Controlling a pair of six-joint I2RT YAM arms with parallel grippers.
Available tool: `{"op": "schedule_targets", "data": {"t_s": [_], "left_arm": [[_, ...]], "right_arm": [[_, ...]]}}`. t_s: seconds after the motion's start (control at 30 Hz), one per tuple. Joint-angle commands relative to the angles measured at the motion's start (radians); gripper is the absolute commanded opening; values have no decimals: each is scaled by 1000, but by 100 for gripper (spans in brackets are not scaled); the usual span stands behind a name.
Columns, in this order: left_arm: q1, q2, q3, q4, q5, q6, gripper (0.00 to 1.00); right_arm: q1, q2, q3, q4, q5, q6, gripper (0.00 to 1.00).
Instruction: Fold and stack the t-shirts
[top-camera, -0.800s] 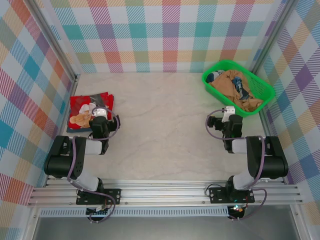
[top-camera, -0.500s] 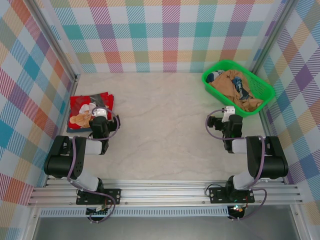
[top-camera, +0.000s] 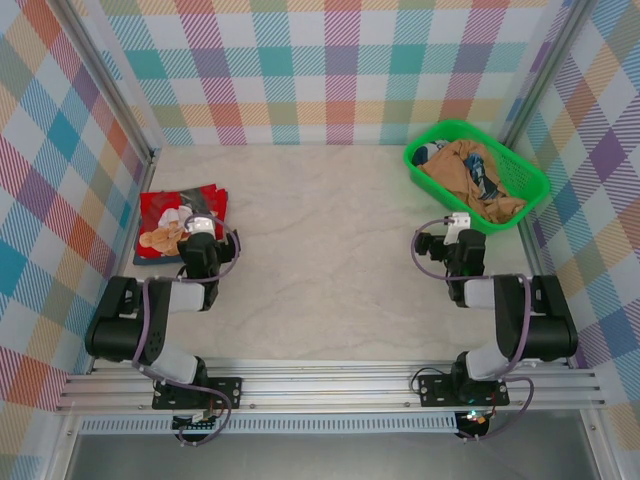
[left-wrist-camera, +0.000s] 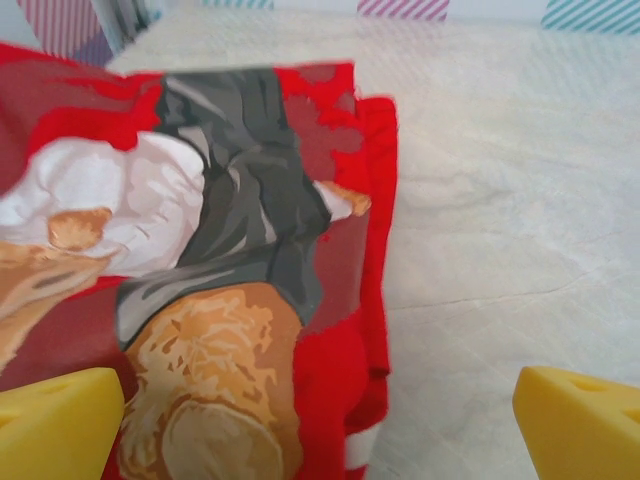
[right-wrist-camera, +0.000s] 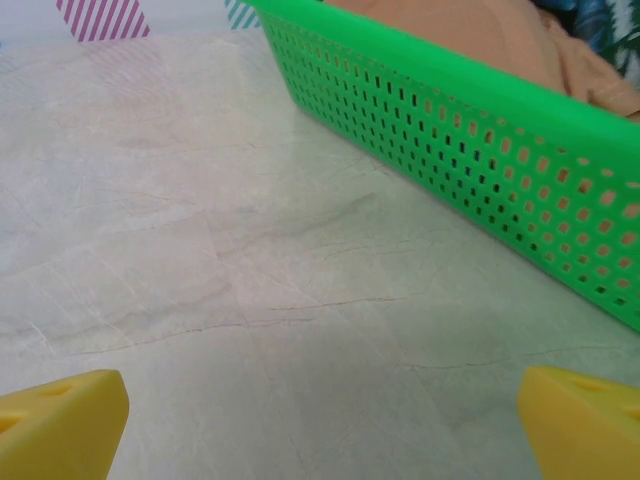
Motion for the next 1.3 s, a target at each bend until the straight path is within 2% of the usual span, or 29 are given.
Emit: {"op": "schedule_targets", "data": {"t_s": [0.0,0.13,0.2,0.23,0.27,0.3,0.33,0.37,0.4,0.43,0.5,0.57,0.63,0.77,0.97,1.17,1.27], "left_arm": [[-100,-184,25,-115,-187,74,100],[-158,-335,185,-365,-329,47,100],[-170,-363,299,-438,-340,4,100],[-168,-356,382,-550,-348,-112,100],[-143,-338,522,-804,-264,-292,100],[-113,-305,672,-1070,-154,-441,100],[-89,-268,755,-1143,-91,-533,100],[-45,-226,797,-1128,99,-568,98],[-22,-193,847,-1101,223,-595,100],[-35,-173,884,-1074,268,-589,100],[-91,-120,978,-1043,316,-537,100],[-101,-40,1086,-1096,411,-549,100],[-119,16,1132,-1117,486,-563,100],[-185,38,1074,-1101,518,-573,100],[-280,-1,949,-1091,471,-586,100],[-319,-85,863,-1036,449,-626,100],[-328,-101,854,-1041,440,-630,100]], "right_arm": [[40,-208,16,-117,105,-8,100],[89,-471,227,-522,208,127,100],[83,-480,450,-830,192,302,100],[71,-458,551,-980,155,393,100],[70,-425,648,-1141,203,548,100],[58,-396,690,-1198,232,634,100],[26,-371,708,-1178,150,617,100],[-8,-331,746,-1176,77,593,98],[-16,-271,823,-1261,101,583,92],[-19,-206,915,-1355,148,582,90],[-35,-43,1108,-1521,163,532,89],[-64,99,1249,-1610,115,499,87],[-105,220,1342,-1642,34,482,82],[-168,432,1465,-1638,-136,500,71],[-179,634,1557,-1578,-185,503,71],[-186,760,1616,-1499,-232,504,67],[-186,822,1691,-1545,-205,515,62]]}}
